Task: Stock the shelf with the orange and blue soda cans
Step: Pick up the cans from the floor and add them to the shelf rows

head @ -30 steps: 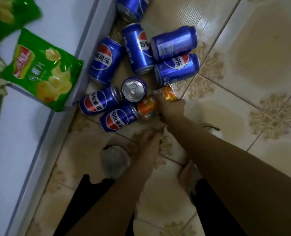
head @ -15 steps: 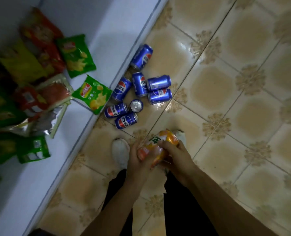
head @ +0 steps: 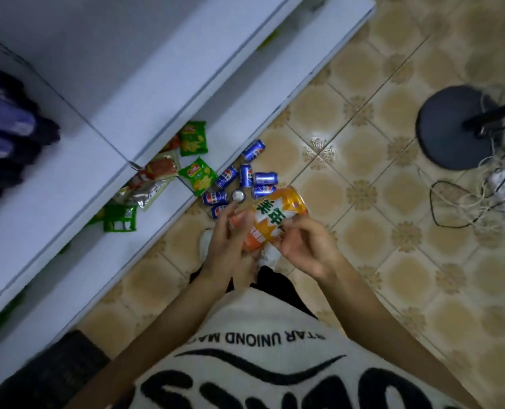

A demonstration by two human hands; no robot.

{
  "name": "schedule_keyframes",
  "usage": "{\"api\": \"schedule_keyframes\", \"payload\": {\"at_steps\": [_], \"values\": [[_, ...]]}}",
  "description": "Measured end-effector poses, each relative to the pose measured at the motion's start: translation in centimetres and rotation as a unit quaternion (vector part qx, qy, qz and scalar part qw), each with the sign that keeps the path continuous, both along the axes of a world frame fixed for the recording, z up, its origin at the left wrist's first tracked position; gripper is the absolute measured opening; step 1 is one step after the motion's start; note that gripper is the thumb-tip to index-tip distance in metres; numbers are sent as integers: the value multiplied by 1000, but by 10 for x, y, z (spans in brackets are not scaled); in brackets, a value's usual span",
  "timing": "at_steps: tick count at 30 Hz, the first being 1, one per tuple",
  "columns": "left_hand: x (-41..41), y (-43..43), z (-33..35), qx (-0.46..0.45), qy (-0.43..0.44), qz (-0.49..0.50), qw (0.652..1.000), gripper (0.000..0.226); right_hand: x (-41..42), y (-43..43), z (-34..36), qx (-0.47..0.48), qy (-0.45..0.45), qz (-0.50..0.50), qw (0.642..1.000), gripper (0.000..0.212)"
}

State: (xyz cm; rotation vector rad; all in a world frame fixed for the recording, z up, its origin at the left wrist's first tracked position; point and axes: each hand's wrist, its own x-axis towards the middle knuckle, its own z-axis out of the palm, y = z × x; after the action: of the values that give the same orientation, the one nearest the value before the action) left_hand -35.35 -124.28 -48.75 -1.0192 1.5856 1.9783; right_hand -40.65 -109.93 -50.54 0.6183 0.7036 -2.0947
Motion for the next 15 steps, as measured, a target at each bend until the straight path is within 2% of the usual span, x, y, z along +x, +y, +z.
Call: {"api": "schedule_keyframes", "payload": {"at_steps": [3,6,7,9,11,13,15], "values": [[8,11,24,-115,128,-56,984,95,-10,4,24,3,21,23,1000,74],[12,17,43,-254,166,-37,952,87,-18,-5,48,32,65,65,995,72],[13,18,48,-270,163,-21,949,82,-20,-9,57,49,78,83,992,73],[16,15,62,-203,135,44,969,75,-23,-13,71,73,98,113,986,85],[19,8,81,-48,92,132,986,66,-24,-17,85,68,114,117,984,82],[26,-2,103,106,58,186,975,56,-23,-25,100,45,120,107,986,69],[40,-11,123,243,46,220,944,64,-16,-40,116,31,141,115,983,66]]}}
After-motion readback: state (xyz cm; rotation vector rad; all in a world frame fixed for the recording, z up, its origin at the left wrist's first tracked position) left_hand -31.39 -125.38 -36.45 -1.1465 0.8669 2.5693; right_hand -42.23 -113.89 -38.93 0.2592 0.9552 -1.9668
